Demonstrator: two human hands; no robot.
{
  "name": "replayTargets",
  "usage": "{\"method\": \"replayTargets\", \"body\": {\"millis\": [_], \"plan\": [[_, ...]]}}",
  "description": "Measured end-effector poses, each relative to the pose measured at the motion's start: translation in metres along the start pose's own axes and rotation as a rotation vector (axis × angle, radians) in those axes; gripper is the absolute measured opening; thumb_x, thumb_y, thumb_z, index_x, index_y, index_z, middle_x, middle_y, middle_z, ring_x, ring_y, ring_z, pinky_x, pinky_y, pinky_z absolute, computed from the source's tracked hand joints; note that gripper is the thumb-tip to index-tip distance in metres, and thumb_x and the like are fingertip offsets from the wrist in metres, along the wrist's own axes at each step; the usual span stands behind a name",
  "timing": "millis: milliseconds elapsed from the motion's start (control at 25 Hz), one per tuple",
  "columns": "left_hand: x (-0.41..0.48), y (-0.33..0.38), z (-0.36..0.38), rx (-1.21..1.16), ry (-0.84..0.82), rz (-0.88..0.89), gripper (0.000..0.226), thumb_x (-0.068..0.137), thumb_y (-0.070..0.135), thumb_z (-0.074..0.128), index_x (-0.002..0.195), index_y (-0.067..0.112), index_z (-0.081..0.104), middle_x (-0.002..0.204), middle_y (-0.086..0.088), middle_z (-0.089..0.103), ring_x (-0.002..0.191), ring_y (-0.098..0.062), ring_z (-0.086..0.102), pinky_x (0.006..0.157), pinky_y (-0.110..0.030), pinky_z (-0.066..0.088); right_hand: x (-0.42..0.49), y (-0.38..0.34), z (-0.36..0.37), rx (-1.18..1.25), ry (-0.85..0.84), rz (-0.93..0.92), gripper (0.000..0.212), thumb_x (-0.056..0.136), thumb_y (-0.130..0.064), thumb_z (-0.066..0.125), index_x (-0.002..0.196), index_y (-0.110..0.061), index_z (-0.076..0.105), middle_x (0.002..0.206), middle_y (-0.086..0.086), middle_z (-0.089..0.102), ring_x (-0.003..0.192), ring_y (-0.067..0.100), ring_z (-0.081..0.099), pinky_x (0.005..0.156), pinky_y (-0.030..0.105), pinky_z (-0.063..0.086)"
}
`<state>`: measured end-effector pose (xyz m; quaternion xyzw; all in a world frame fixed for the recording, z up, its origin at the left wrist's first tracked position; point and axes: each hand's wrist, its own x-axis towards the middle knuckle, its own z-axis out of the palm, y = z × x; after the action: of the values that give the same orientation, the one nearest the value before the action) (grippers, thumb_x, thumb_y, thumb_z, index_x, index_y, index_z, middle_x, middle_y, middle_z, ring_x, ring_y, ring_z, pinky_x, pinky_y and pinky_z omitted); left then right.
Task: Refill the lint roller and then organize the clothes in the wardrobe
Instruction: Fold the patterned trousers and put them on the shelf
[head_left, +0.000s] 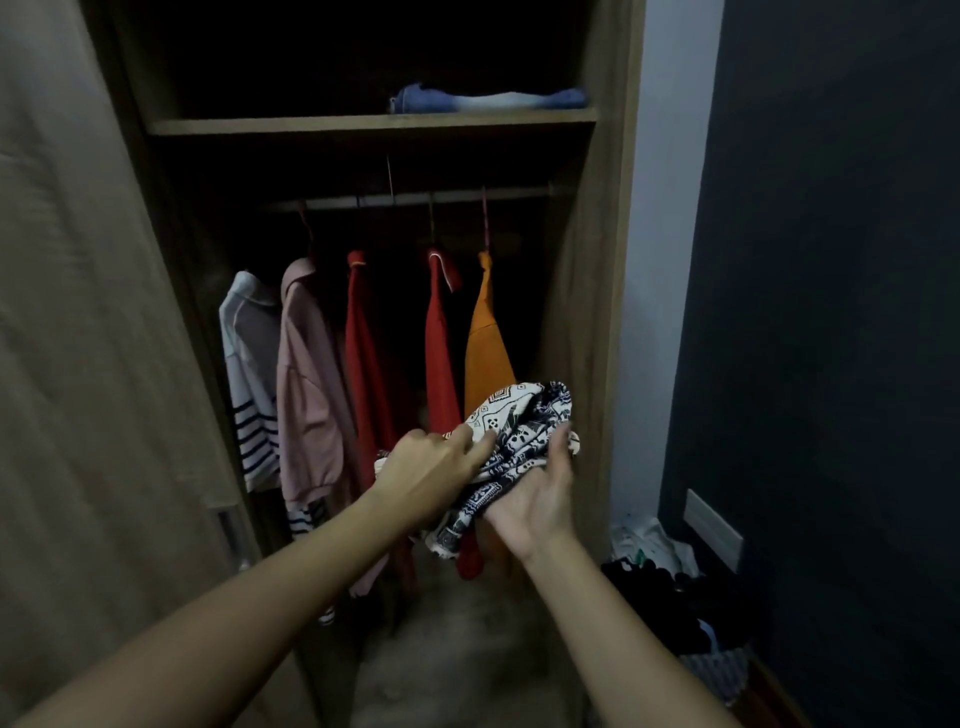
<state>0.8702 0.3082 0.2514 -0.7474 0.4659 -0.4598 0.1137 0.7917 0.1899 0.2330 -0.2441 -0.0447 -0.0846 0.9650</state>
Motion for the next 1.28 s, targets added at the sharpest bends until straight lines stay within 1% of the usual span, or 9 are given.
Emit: {"method": "replayTargets", "body": {"millis": [120, 200, 360, 560, 720, 880, 960, 1120, 1280], "plan": [[-0.001, 0.011, -0.002, -0.003, 0.012, 0.114, 0.044, 0.077, 0.024, 0.046, 0.120, 0.013, 0.052, 0.071, 0.001, 0.060, 0.044, -0.017, 0.057, 0.042, -0.023, 0.037, 0.002, -0.008, 0.010, -0.069, 0.107, 0.047, 0.052, 0.080, -0.048, 0.058, 0.111, -0.007, 0.064, 0.101, 0.013, 0.072, 0.095, 0.028, 0.068, 0.083, 0.041, 0.051], [-0.003, 0.012, -0.011, -0.086, -0.053, 0.121, 0.060, 0.069, 0.028, 0.043, 0.125, 0.013, 0.054, 0.076, 0.003, 0.063, 0.057, -0.017, 0.063, 0.045, -0.023, 0.041, 0.007, -0.012, 0.014, -0.043, 0.302, 0.100, 0.045, 0.085, -0.043, 0.056, 0.109, -0.006, 0.065, 0.092, 0.015, 0.073, 0.084, 0.028, 0.066, 0.074, 0.040, 0.051], [-0.013, 0.010, -0.024, -0.402, -0.272, -0.108, 0.085, 0.067, 0.056, 0.037, 0.144, 0.021, 0.033, 0.120, -0.002, 0.062, 0.101, -0.026, 0.061, 0.068, -0.033, 0.051, 0.011, -0.019, 0.013, 0.110, 0.430, 0.095, 0.059, 0.096, -0.048, 0.031, 0.131, -0.003, 0.047, 0.135, 0.023, 0.049, 0.120, 0.038, 0.049, 0.096, 0.049, 0.038], [-0.015, 0.026, -0.028, -0.398, -0.394, -0.306, 0.125, 0.052, 0.088, 0.041, 0.151, 0.020, 0.008, 0.151, 0.002, 0.036, 0.113, -0.027, 0.055, 0.086, -0.038, 0.049, 0.016, -0.028, 0.024, 0.222, 0.402, 0.017, 0.062, 0.096, -0.051, 0.027, 0.133, -0.005, 0.045, 0.139, 0.021, 0.045, 0.127, 0.037, 0.043, 0.103, 0.049, 0.034], [-0.002, 0.036, -0.022, -0.318, -0.250, -0.498, 0.098, 0.070, 0.058, 0.064, 0.147, 0.012, 0.025, 0.123, -0.005, 0.062, 0.095, -0.029, 0.063, 0.068, -0.039, 0.052, 0.011, -0.033, 0.036, 0.245, 0.368, -0.009, 0.055, 0.097, -0.044, 0.029, 0.133, -0.006, 0.046, 0.138, 0.019, 0.046, 0.128, 0.036, 0.043, 0.100, 0.046, 0.035], [0.000, 0.022, -0.020, -0.177, -0.167, -0.350, 0.081, 0.053, 0.042, 0.082, 0.124, 0.018, 0.051, 0.089, 0.002, 0.072, 0.066, -0.020, 0.066, 0.040, -0.029, 0.048, 0.009, -0.058, 0.034, 0.121, 0.358, 0.019, 0.039, 0.094, -0.028, 0.047, 0.125, -0.006, 0.053, 0.131, 0.018, 0.055, 0.106, 0.033, 0.057, 0.090, 0.047, 0.046], [0.007, 0.001, -0.022, -0.163, -0.148, -0.223, 0.067, 0.059, 0.037, 0.074, 0.118, 0.020, 0.048, 0.083, 0.002, 0.072, 0.062, -0.020, 0.066, 0.040, -0.025, 0.049, 0.012, -0.078, 0.033, 0.014, 0.386, 0.054, 0.029, 0.090, -0.014, 0.053, 0.117, -0.004, 0.057, 0.122, 0.017, 0.061, 0.088, 0.029, 0.061, 0.077, 0.044, 0.049], [0.039, -0.043, -0.047, -0.054, -0.068, -0.107, 0.048, 0.071, 0.032, 0.044, 0.114, 0.014, 0.058, 0.087, 0.000, 0.073, 0.067, -0.022, 0.067, 0.048, -0.027, 0.053, 0.025, -0.114, 0.058, -0.186, 0.338, 0.099, 0.010, 0.088, -0.005, 0.053, 0.097, -0.005, 0.059, 0.099, 0.013, 0.064, 0.092, 0.027, 0.061, 0.081, 0.042, 0.051], [0.094, -0.104, -0.087, 0.106, 0.138, -0.075, 0.038, 0.079, 0.024, 0.045, 0.112, 0.014, 0.060, 0.095, -0.001, 0.073, 0.077, -0.021, 0.070, 0.056, -0.030, 0.056, 0.051, -0.154, 0.125, -0.225, 0.168, -0.020, 0.014, 0.088, -0.006, 0.055, 0.098, -0.013, 0.061, 0.119, 0.014, 0.062, 0.083, 0.023, 0.061, 0.061, 0.039, 0.057]]}}
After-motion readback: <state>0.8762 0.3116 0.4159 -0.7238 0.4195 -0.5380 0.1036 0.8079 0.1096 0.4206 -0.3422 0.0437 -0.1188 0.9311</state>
